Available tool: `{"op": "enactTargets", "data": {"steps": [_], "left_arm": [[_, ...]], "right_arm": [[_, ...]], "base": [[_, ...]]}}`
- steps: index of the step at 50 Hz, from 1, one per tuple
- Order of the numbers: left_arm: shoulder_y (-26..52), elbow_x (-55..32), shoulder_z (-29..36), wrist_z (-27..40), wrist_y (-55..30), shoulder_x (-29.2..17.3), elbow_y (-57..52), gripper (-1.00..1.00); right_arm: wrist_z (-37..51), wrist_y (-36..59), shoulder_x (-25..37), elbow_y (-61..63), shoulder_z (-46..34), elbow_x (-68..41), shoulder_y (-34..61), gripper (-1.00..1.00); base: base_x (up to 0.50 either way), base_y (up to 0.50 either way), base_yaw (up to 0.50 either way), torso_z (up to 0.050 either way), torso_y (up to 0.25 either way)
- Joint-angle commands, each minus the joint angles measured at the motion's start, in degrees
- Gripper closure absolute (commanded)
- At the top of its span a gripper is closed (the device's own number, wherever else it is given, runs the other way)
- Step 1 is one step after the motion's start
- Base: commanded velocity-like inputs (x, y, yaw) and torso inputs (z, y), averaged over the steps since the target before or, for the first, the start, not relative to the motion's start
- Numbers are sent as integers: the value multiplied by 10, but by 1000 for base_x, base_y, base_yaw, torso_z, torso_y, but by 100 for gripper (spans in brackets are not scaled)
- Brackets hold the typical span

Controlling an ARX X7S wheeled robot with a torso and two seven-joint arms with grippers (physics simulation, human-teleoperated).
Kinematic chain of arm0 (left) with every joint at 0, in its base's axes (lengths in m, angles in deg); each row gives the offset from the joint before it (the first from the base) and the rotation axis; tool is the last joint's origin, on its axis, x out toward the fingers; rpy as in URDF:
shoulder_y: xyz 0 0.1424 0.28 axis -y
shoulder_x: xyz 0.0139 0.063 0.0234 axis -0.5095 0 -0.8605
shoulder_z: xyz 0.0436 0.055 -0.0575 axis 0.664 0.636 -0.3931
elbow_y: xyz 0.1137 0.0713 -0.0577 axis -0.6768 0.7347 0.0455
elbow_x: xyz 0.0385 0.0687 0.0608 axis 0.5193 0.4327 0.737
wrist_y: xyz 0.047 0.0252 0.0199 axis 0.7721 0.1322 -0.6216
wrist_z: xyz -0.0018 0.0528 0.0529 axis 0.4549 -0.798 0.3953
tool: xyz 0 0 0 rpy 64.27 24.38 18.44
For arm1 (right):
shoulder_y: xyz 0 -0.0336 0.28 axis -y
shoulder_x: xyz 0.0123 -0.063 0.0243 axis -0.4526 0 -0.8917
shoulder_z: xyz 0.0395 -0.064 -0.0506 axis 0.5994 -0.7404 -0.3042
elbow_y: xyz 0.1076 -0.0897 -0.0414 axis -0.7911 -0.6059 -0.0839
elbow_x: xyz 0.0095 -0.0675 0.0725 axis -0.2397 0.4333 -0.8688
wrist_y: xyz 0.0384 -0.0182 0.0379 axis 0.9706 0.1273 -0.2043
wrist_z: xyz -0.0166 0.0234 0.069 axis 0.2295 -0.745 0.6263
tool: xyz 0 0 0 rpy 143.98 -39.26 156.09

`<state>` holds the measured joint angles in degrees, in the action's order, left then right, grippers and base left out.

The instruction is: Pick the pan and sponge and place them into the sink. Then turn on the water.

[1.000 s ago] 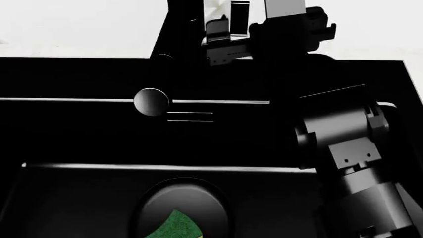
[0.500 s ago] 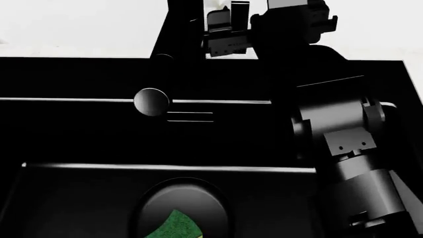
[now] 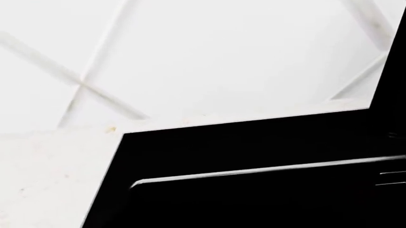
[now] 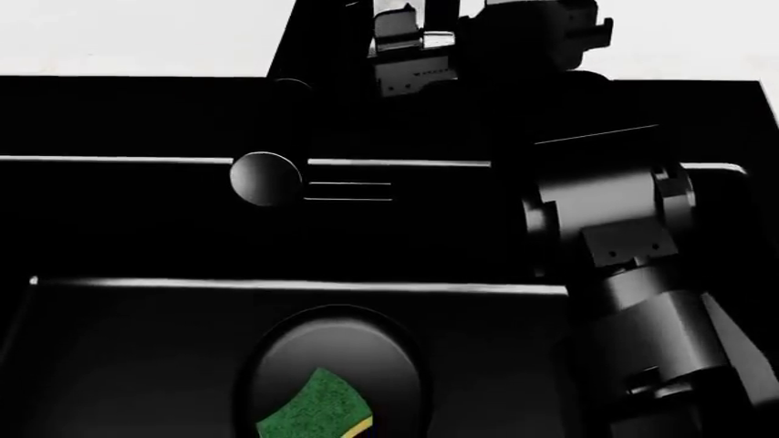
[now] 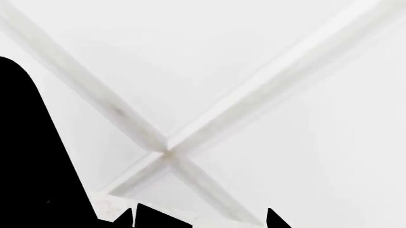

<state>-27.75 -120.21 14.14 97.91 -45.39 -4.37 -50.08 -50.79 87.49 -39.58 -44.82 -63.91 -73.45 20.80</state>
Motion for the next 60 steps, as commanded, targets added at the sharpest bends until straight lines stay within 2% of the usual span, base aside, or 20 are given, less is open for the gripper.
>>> {"op": "enactTargets", "data": {"steps": [1, 32, 60], "left_arm": [[-1, -6, -6, 1, 4, 6, -2, -100], [-13, -11, -13, -10, 10, -6, 3, -100], [-13, -11, -11, -7, 14, -7, 3, -100]], "right_arm": [[-6, 1, -5, -5, 2, 4, 9, -100], [48, 41, 48, 105, 15, -20, -43, -100], [82, 39, 53, 91, 25, -17, -34, -100]], "base": [[0, 0, 0, 3, 0], [0, 0, 0, 0, 0], [0, 0, 0, 0, 0]]}}
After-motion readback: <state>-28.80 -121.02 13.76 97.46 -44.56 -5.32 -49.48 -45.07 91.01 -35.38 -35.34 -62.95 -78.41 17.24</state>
